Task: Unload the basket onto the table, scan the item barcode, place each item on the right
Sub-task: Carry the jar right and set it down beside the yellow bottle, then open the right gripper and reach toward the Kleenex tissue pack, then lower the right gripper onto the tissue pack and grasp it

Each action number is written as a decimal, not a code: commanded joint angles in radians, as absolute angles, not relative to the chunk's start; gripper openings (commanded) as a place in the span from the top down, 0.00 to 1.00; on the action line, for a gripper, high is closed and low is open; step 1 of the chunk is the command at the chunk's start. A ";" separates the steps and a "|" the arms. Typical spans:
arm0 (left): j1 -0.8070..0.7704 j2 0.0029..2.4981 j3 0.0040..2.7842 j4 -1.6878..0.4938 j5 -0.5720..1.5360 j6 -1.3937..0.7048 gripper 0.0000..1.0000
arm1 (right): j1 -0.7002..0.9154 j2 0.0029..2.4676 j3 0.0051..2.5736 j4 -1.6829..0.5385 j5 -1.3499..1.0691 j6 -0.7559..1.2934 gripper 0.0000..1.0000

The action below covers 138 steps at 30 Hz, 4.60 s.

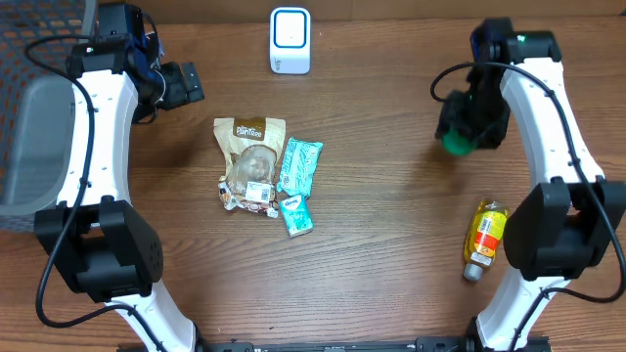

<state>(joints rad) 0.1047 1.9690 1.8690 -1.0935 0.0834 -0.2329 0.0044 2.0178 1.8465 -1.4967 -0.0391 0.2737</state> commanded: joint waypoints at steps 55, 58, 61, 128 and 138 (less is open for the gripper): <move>0.098 1.955 1.882 -1.095 0.094 -0.217 0.00 | 0.396 2.010 1.721 -1.329 -0.387 0.279 0.00; 0.098 1.955 1.882 -1.095 0.094 -0.217 0.00 | 0.490 2.010 1.721 -1.298 -0.384 0.315 0.00; 0.098 1.955 1.882 -1.095 0.094 -0.217 0.00 | 0.571 2.010 1.721 -1.267 -0.375 0.351 0.00; 0.098 1.955 1.882 -1.095 0.094 -0.217 0.00 | 0.845 2.008 1.464 -0.994 0.078 0.539 0.56; 0.099 1.955 1.882 -1.095 0.094 -0.217 0.00 | 0.786 1.898 1.482 -1.037 0.024 0.472 0.51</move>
